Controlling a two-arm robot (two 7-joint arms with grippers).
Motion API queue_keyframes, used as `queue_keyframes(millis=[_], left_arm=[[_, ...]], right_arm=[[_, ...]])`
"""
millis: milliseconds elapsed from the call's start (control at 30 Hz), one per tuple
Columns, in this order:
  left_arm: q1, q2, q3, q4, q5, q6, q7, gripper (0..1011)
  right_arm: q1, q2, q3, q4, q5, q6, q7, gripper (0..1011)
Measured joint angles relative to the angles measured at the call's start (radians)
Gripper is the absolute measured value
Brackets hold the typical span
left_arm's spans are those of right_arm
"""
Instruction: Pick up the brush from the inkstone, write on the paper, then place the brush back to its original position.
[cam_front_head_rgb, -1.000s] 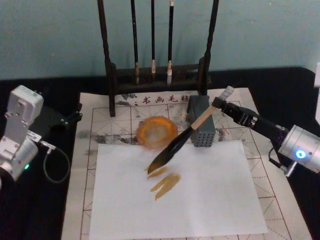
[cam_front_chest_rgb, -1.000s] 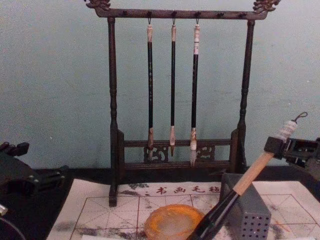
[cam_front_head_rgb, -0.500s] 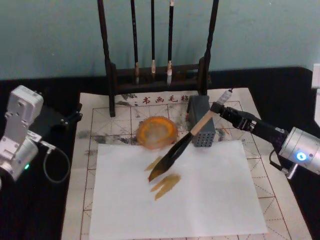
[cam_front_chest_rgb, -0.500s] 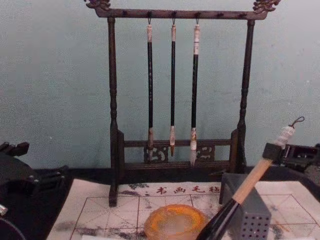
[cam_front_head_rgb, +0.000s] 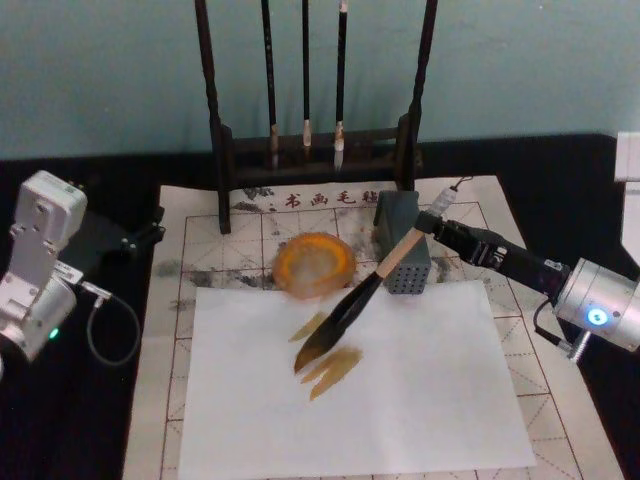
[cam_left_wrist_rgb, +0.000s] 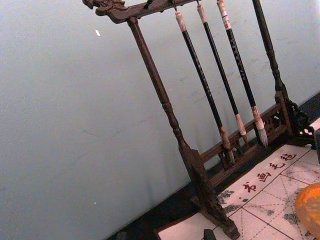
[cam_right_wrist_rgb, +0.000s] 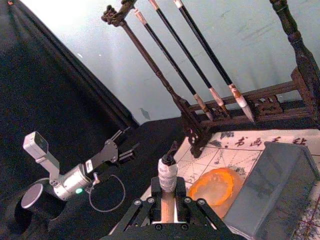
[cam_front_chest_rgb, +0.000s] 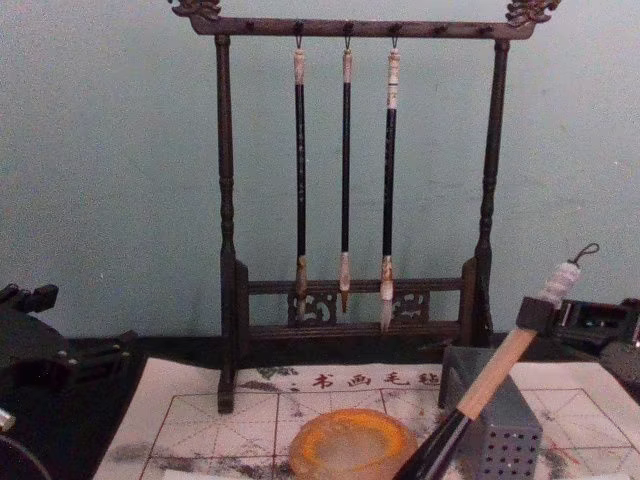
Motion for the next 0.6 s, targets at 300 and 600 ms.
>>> queue_keyframes(millis=[300, 600], left_arm=[[0.0, 0.0, 0.0, 0.0, 0.0, 0.0, 0.0, 1001], [0.0, 0.0, 0.0, 0.0, 0.0, 0.0, 0.0, 1001]], right_arm=[[0.006, -0.011, -0.008, 0.015, -0.006, -0.004, 0.004, 181], [0.008, -0.01, -0.01, 0.019, -0.012, -0.002, 0.003, 181]])
